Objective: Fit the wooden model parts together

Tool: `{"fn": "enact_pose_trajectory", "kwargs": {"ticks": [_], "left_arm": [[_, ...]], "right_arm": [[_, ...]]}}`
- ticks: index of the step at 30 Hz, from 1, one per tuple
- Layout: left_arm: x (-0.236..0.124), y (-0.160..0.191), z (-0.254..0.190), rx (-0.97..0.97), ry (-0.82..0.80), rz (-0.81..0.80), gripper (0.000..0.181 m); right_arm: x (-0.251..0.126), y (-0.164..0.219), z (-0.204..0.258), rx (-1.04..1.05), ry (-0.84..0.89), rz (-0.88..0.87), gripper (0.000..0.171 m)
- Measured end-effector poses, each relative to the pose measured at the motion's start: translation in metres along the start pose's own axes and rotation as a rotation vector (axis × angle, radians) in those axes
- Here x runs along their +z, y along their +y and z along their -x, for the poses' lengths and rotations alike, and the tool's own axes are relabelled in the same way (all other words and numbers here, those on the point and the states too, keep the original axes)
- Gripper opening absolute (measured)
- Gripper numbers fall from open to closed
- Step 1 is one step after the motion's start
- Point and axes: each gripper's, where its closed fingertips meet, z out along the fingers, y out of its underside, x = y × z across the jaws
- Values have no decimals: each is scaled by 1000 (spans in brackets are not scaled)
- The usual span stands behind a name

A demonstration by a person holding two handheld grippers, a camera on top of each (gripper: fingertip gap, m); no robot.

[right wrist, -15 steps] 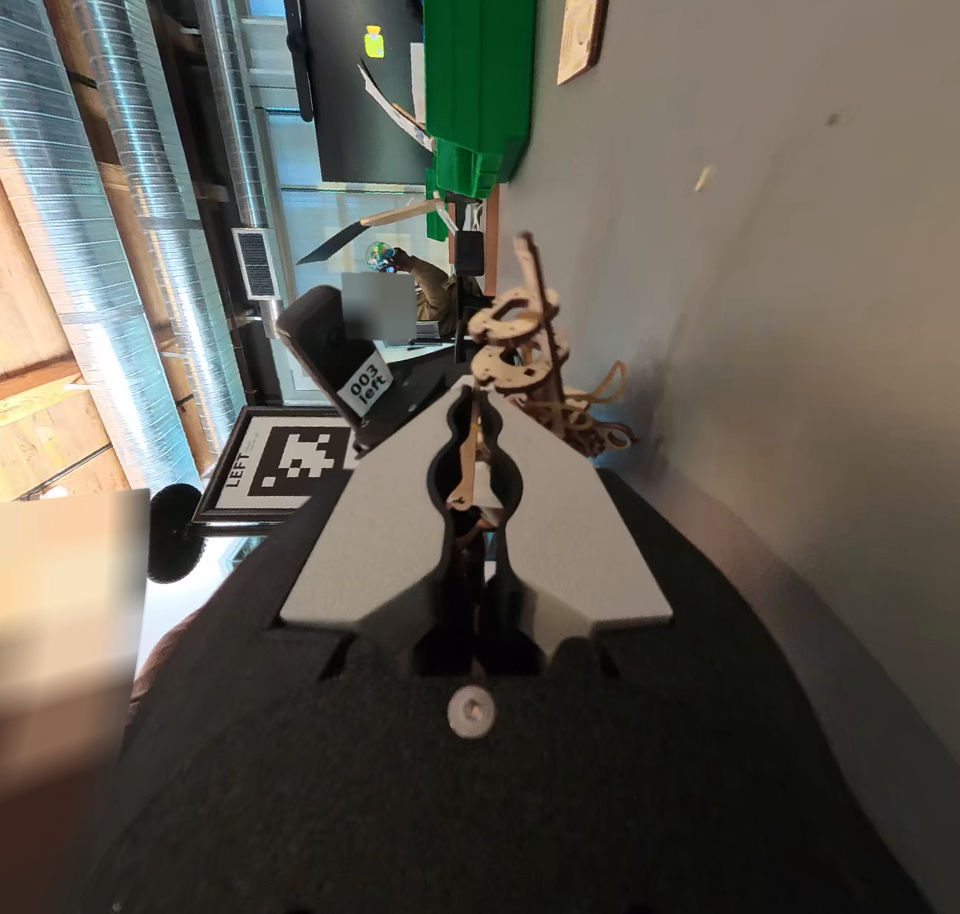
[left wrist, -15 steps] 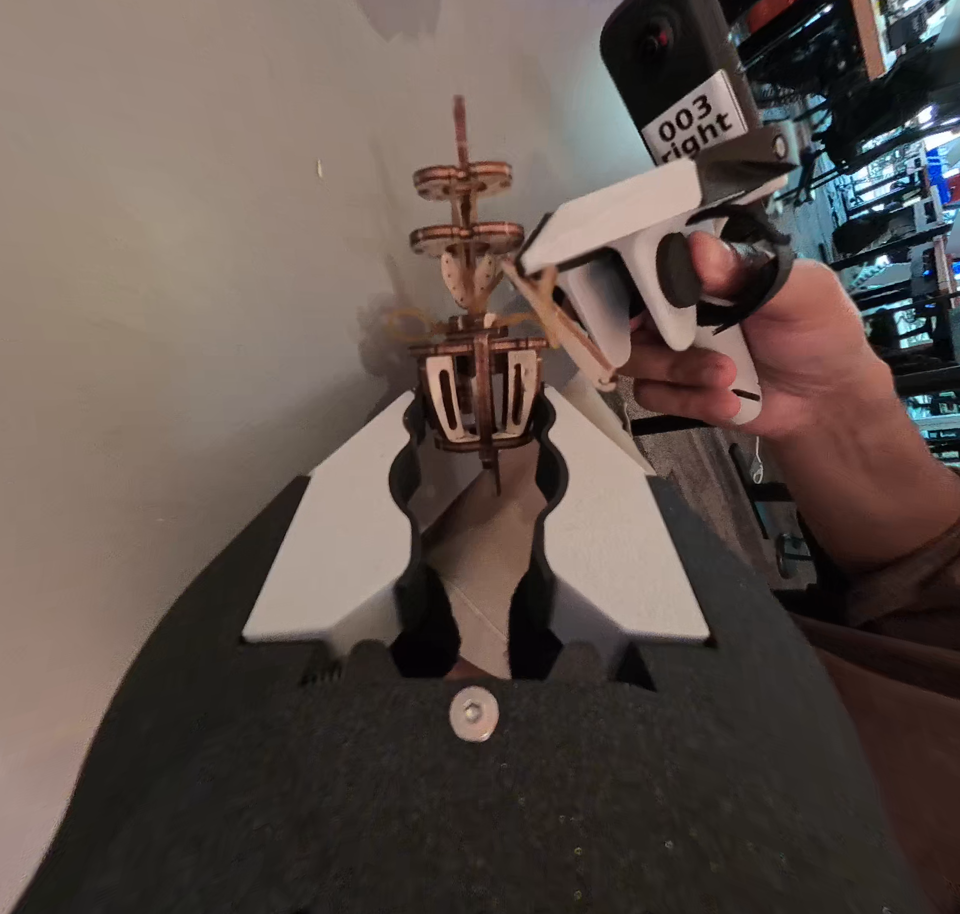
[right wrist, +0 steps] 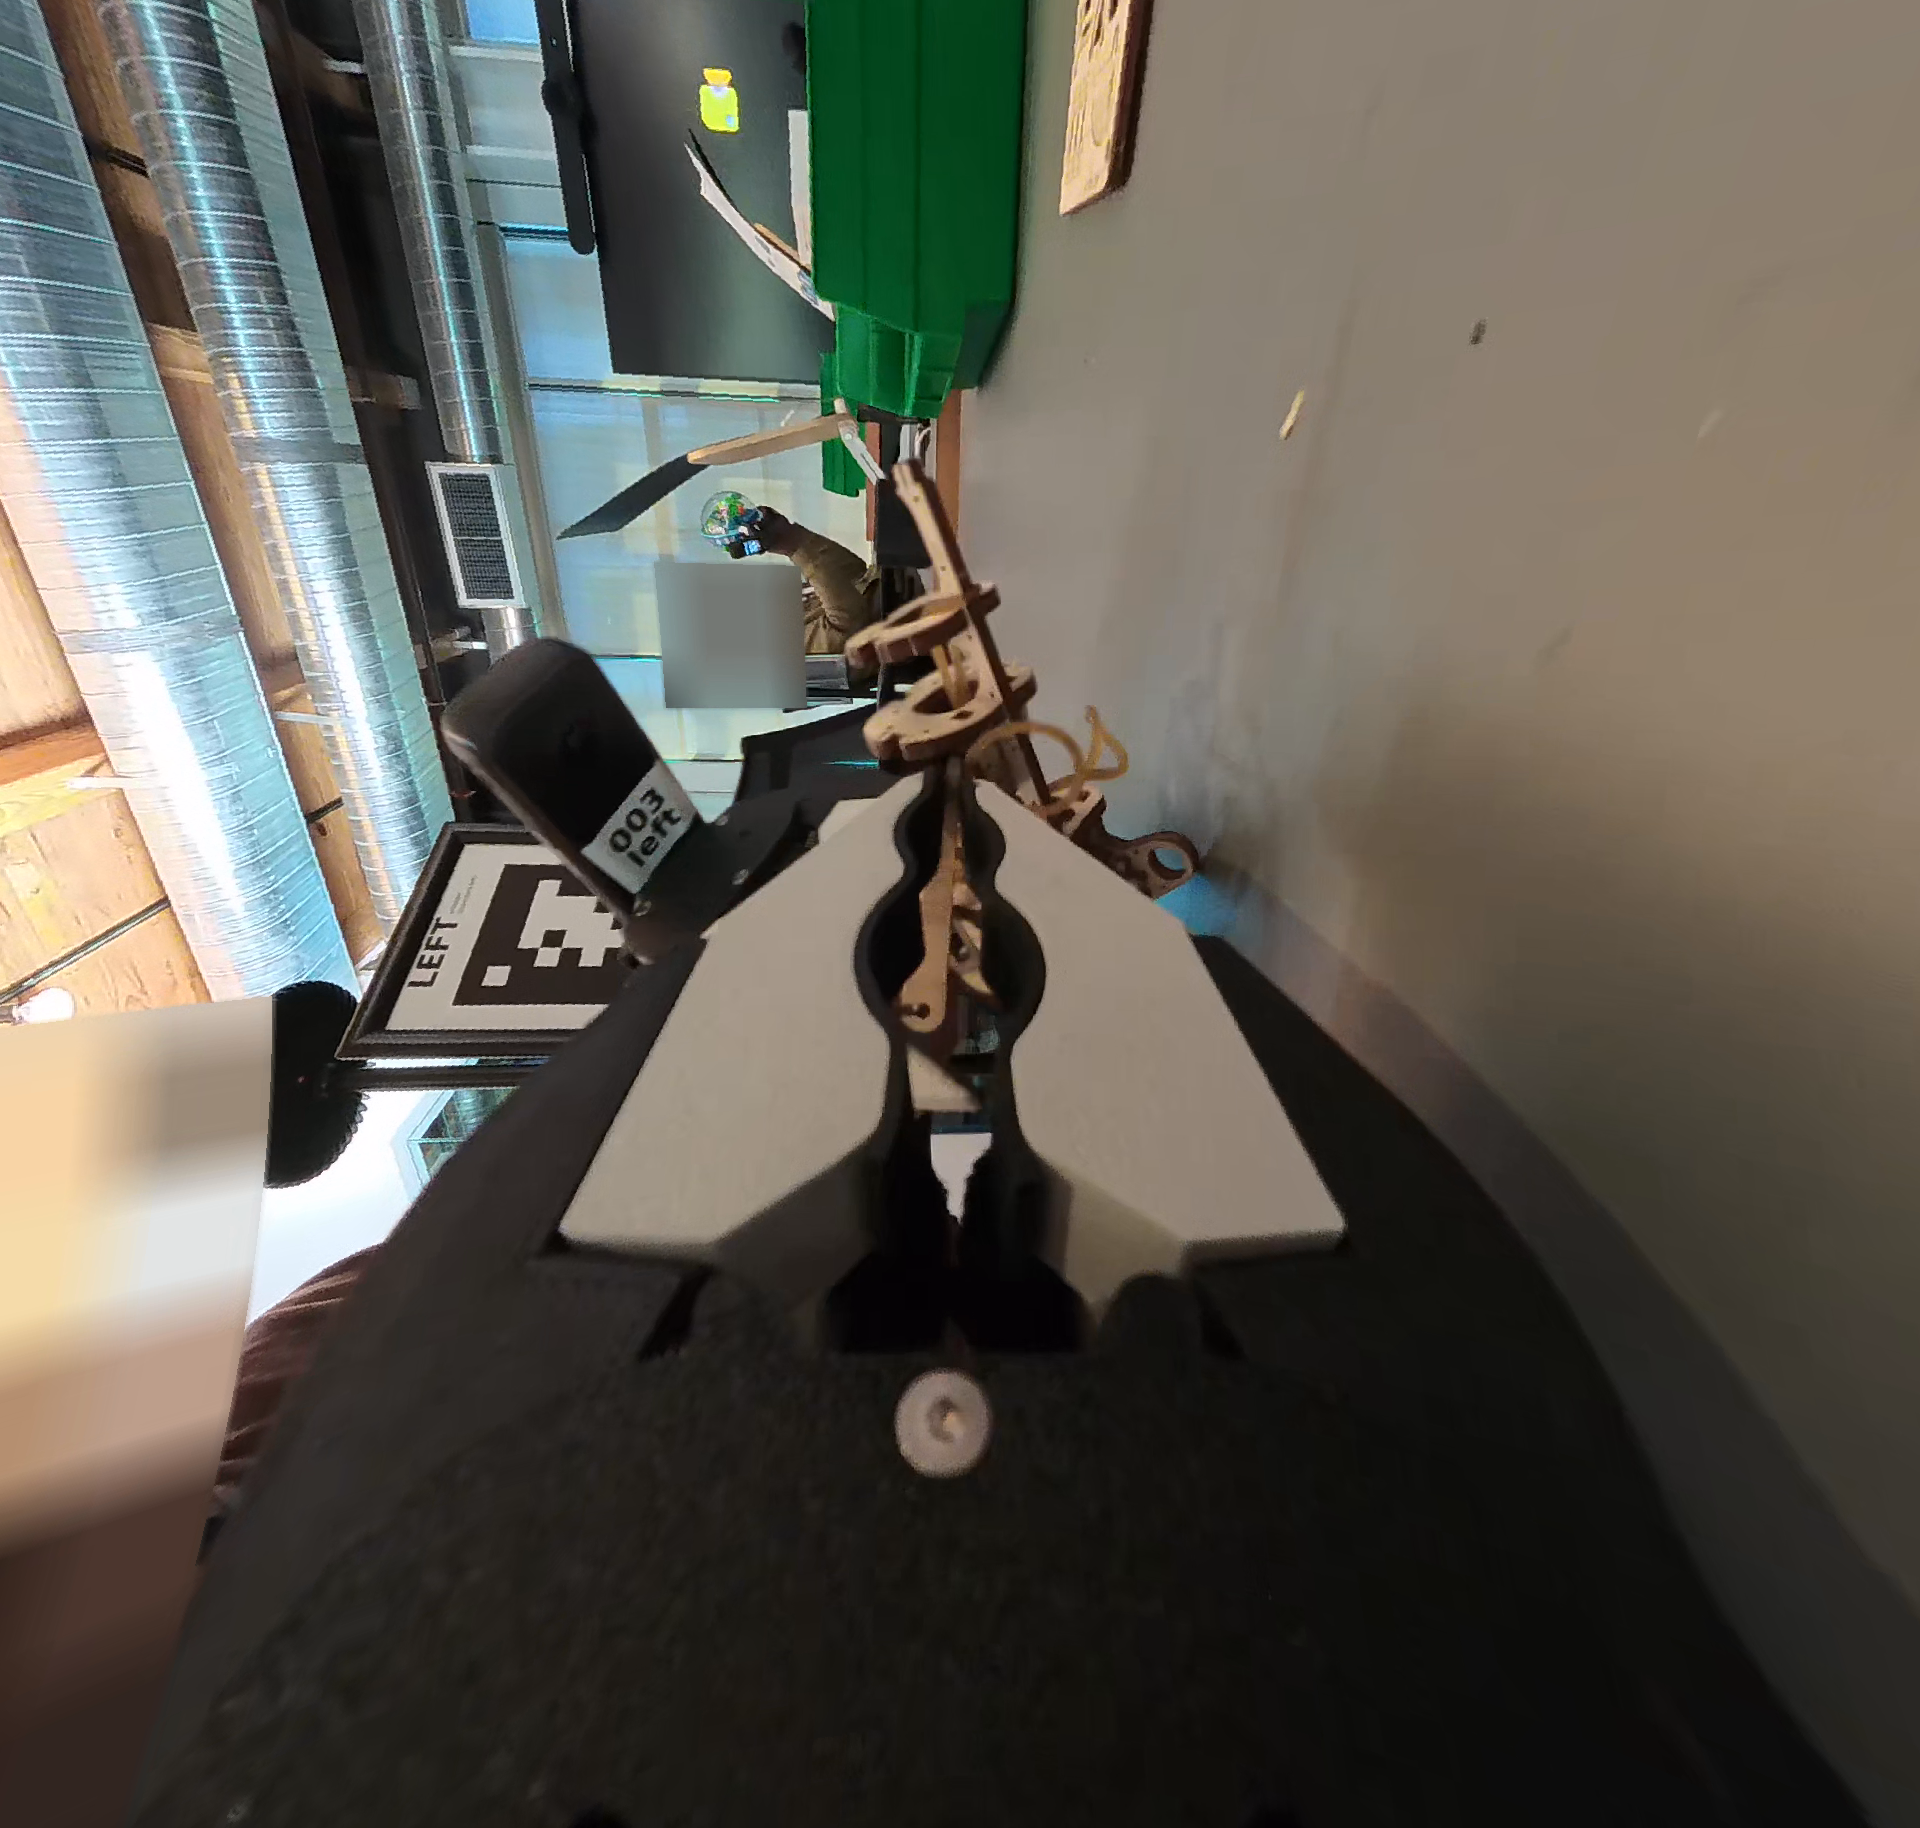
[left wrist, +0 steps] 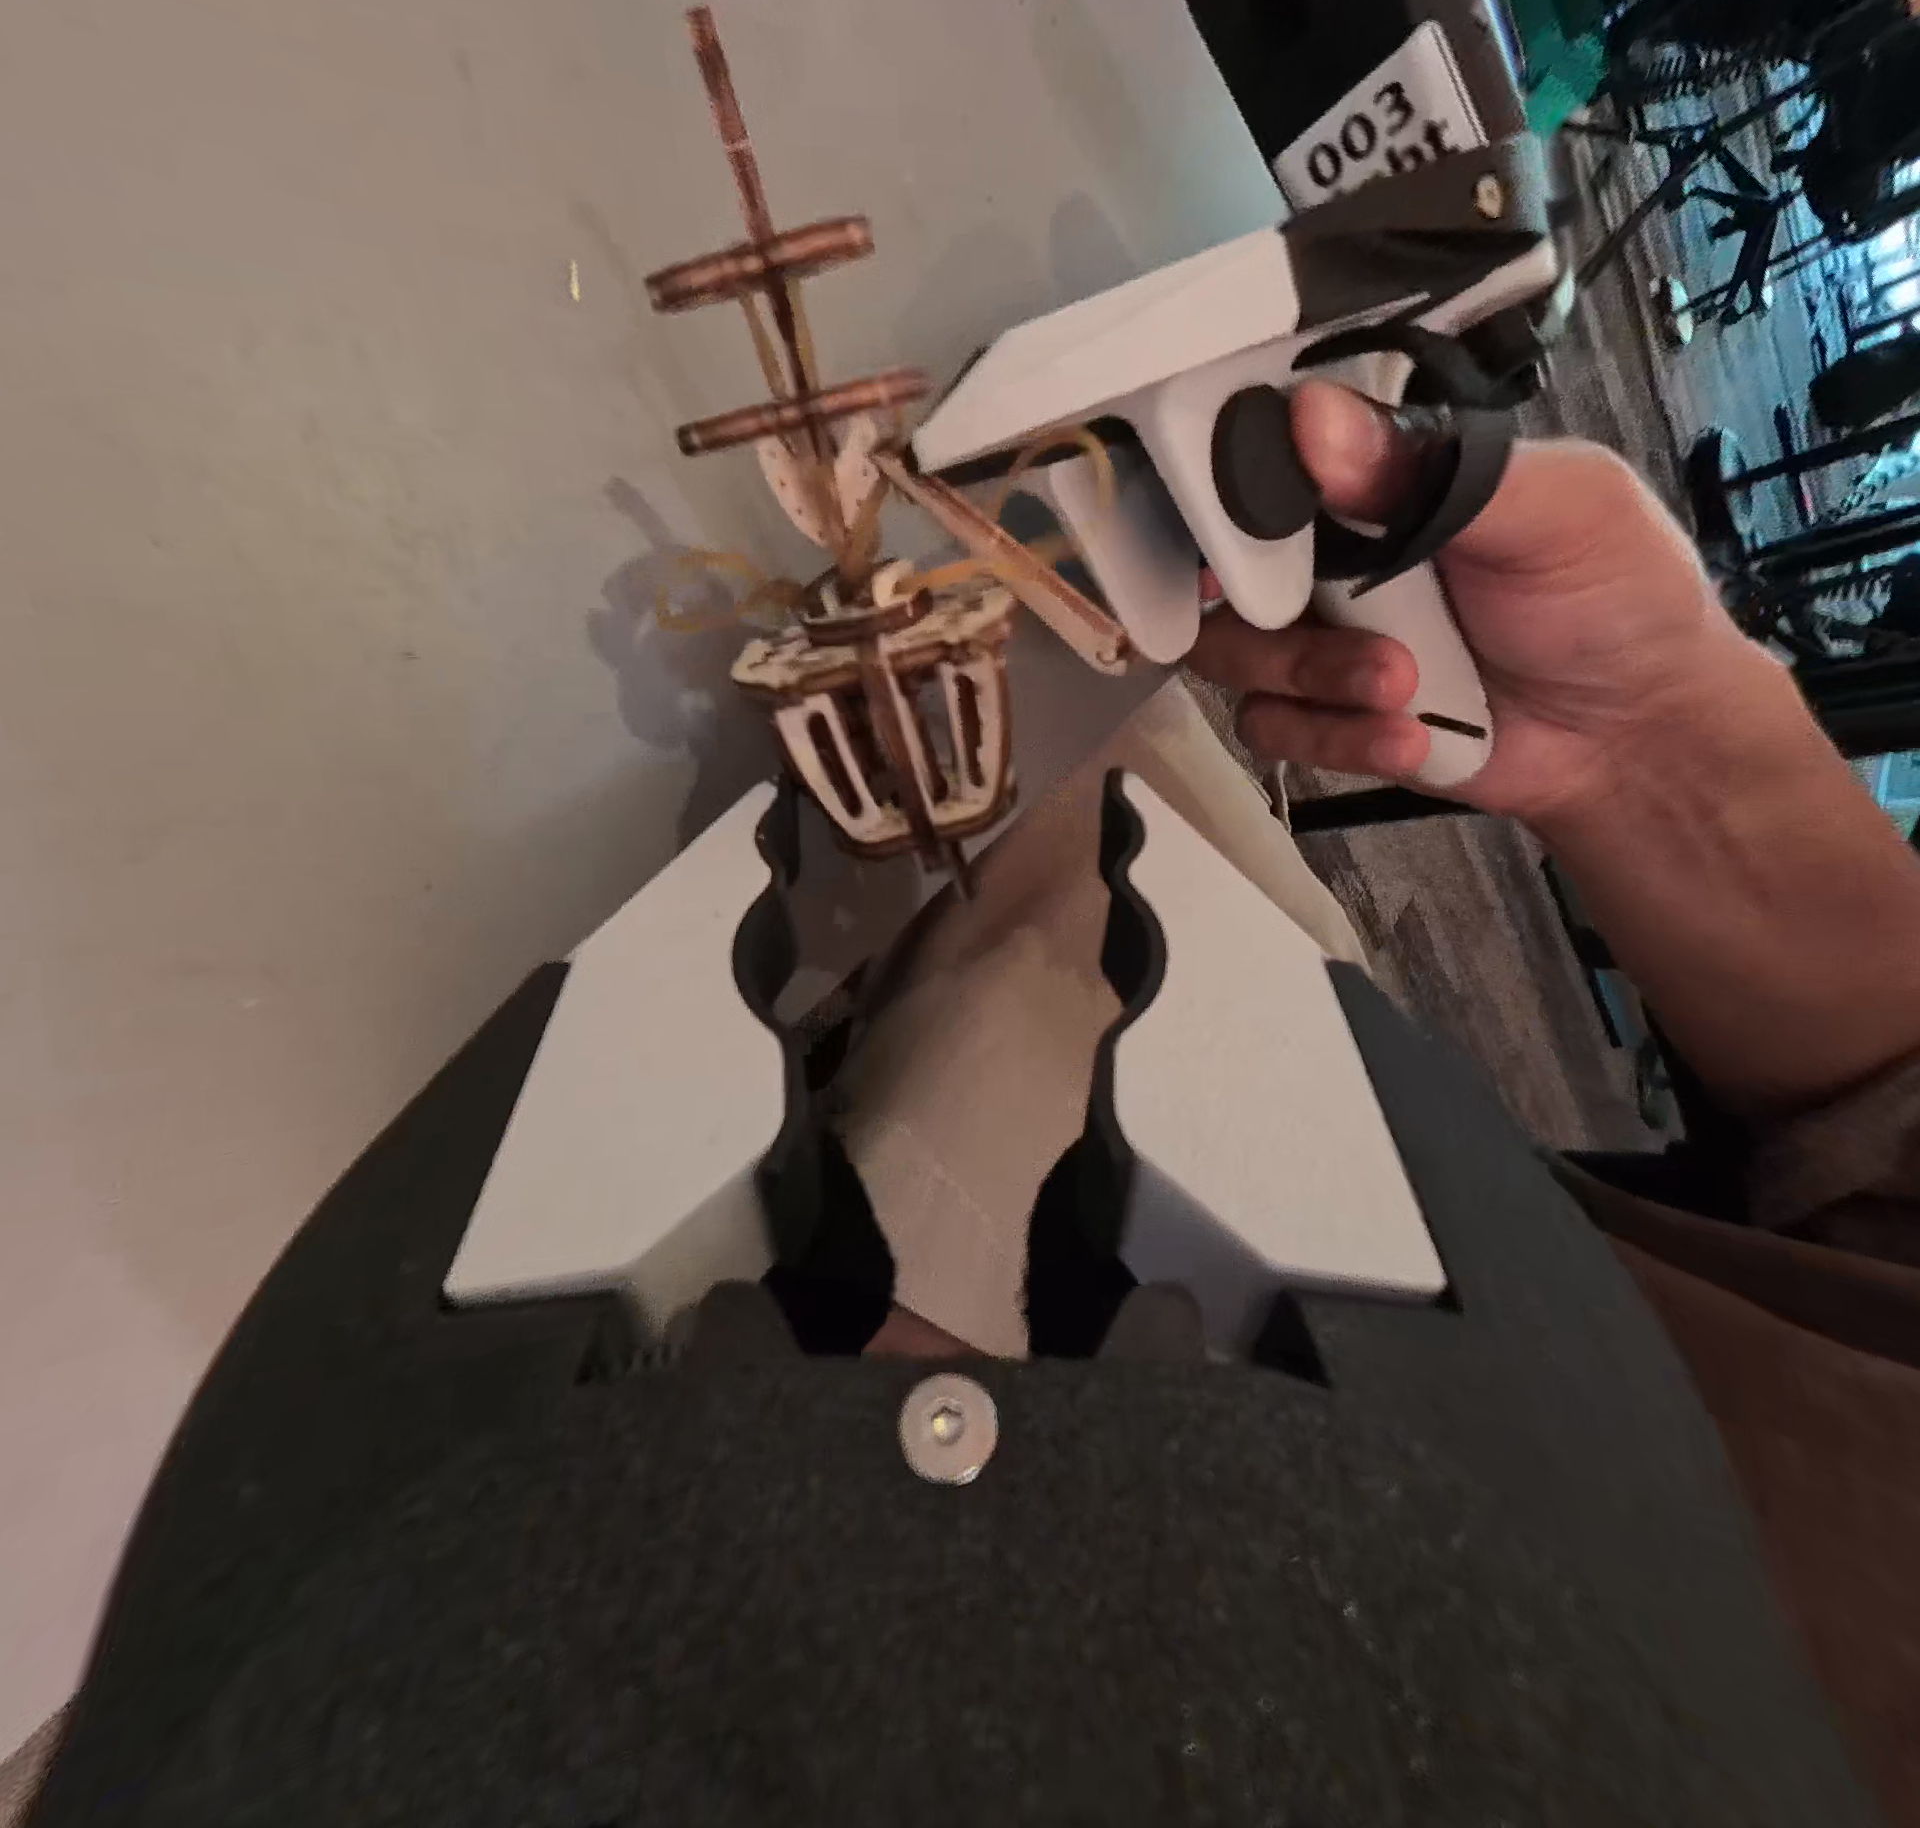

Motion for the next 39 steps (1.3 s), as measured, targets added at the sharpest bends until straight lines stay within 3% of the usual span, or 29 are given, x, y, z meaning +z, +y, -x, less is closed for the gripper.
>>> {"fn": "enact_pose_trajectory", "kwargs": {"ticks": [10, 14, 17, 20, 22, 30, 39], "left_arm": [[-22, 21, 25, 293, -169, 102, 63], [-43, -2, 29, 403, -196, 18, 51], [-56, -39, 28, 631, -222, -100, 37], [-48, -55, 25, 840, -144, -97, 22], [-38, -62, 26, 882, -70, -65, 18], [-34, -89, 21, 830, 190, -30, 13], [-29, -84, 22, 822, 345, 28, 17]], "right_arm": [[5, -6, -9, 16, 14, -3, 1], [6, -9, -5, 6, 15, -5, 2], [11, -7, 2, 8, -8, 28, 2], [18, -4, 10, -17, -43, 67, 2], [21, -5, 14, -61, -50, 79, 2], [23, -20, 33, -224, -88, 29, 2], [19, -26, 28, -314, -104, 11, 2]]}}
